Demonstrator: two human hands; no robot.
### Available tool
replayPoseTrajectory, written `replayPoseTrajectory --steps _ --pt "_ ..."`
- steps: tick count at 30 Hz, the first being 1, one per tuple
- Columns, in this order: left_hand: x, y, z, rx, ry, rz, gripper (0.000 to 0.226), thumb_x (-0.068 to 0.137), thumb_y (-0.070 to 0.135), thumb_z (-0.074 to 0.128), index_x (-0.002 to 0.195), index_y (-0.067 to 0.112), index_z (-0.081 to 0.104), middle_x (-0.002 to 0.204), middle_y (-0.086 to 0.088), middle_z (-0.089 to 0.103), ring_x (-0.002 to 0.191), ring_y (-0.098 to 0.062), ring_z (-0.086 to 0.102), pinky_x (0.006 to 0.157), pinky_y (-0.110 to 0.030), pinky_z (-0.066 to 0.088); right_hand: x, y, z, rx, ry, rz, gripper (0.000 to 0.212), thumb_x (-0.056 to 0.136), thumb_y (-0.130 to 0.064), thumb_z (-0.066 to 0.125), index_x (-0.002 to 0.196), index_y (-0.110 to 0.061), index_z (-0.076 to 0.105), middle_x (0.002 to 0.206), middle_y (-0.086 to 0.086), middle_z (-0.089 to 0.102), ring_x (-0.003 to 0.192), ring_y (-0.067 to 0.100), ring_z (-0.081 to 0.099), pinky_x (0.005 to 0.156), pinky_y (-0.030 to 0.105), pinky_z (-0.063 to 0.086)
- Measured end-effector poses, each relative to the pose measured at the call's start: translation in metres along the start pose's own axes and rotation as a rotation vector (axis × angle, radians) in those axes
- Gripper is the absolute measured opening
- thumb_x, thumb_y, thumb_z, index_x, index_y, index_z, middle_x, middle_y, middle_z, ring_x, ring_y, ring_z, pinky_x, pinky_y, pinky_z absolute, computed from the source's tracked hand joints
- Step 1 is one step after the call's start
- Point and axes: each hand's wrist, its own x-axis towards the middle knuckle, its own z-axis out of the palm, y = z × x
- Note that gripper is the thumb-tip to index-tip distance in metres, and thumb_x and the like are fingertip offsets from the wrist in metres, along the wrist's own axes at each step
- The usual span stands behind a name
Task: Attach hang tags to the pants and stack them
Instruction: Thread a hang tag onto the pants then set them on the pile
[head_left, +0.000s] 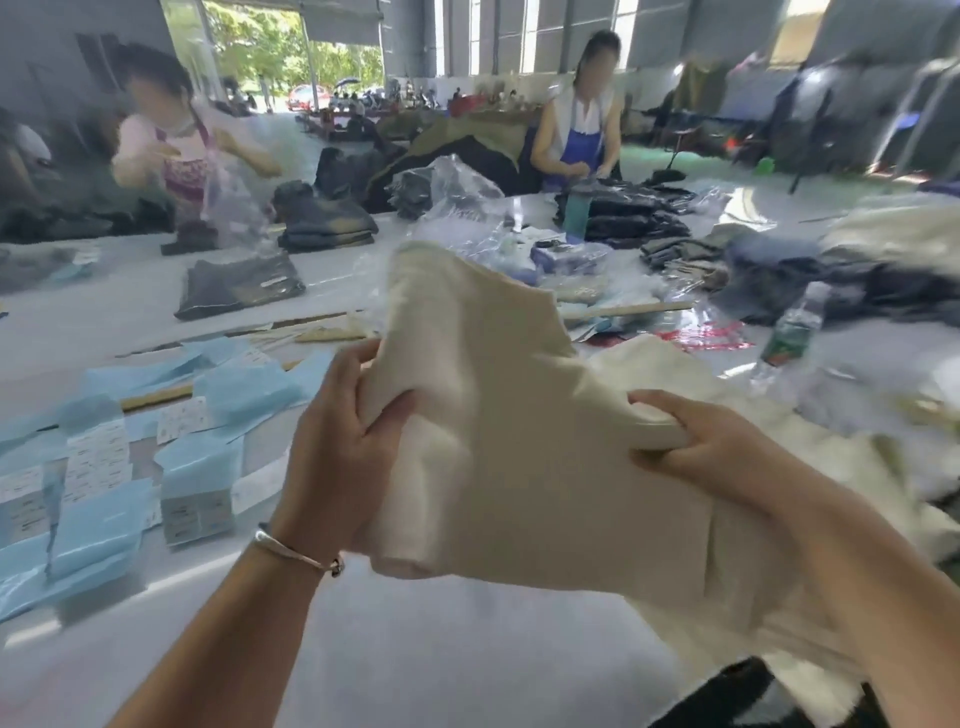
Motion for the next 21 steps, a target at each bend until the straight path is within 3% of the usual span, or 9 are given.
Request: replayPoseTrajectory --steps 2,5,9,13,16,19,21 --pt "0.025 0.04 0.037 -0.012 0.001 0.063 0.036 0.084 0.023 0.069 0.115 0.032 0.053 0.086 0.028 0.057 0.077 0.022 0.051 0.061 0.001 0.033 -0.017 0.032 -0.049 -0.007 0.109 0.031 0.058 0.075 -0.037 0.077 0.126 -0.051 0.051 0.102 -0.005 0.068 0.09 0.011 0.06 0.076 0.015 0.041" --pt "0.058 0.091 0.099 -0.054 -0.023 0.119 0.033 0.084 0.024 0.07 0.113 0.028 0.054 0.087 0.02 0.057 0.07 0.002 0.05 0.058 -0.001 0.033 -0.029 0.078 -0.101 -0.025 0.276 0.105 0.062 0.078 -0.041 0.075 0.13 -0.055 0.045 0.096 -0.012 0.06 0.08 -0.004 0.052 0.068 0.009 0.036" --pt "0.091 0.142 0.186 -0.04 -0.114 0.245 0.04 0.084 0.028 0.069 0.12 0.03 0.053 0.091 0.014 0.057 0.077 -0.007 0.047 0.061 -0.007 0.033 -0.027 0.138 -0.136 -0.084 0.383 0.249 0.059 0.079 -0.05 0.067 0.132 -0.055 0.04 0.099 -0.01 0.058 0.088 0.013 0.051 0.074 0.029 0.037" --pt "0.135 0.146 0.251 0.166 -0.183 0.191 0.053 0.084 0.03 0.07 0.13 0.018 0.046 0.11 -0.016 0.065 0.098 -0.038 0.059 0.077 -0.038 0.04 -0.011 0.192 -0.135 -0.111 0.431 0.431 0.05 0.086 -0.059 0.053 0.128 -0.036 0.039 0.103 -0.002 0.056 0.094 0.022 0.054 0.079 0.036 0.045" --pt "0.157 0.113 0.282 0.505 -0.276 0.082 0.052 0.082 0.031 0.071 0.128 0.016 0.052 0.12 -0.017 0.061 0.113 -0.039 0.056 0.089 -0.044 0.047 0.005 0.223 -0.105 -0.457 0.305 0.591 0.061 0.092 -0.065 0.035 0.14 -0.026 0.029 0.135 0.009 0.041 0.124 0.029 0.04 0.098 0.046 0.035" --pt "0.132 0.076 0.32 0.575 -0.512 0.114 0.042 0.087 0.029 0.065 0.127 0.019 0.06 0.13 -0.01 0.06 0.121 -0.029 0.054 0.102 -0.039 0.043 0.018 0.242 -0.059 -0.507 0.048 0.433 0.066 0.094 -0.064 0.031 0.15 -0.032 0.019 0.155 0.006 0.017 0.143 0.028 0.014 0.112 0.054 0.013" --pt "0.091 0.049 0.345 0.593 -0.748 0.098 0.042 0.093 0.035 0.059 0.133 0.025 0.055 0.136 0.0 0.057 0.125 -0.021 0.051 0.105 -0.031 0.038 0.024 0.248 -0.03 -0.541 -0.132 0.323 0.065 0.094 -0.065 0.028 0.151 -0.034 0.018 0.16 0.002 0.01 0.147 0.026 0.004 0.113 0.057 0.001"
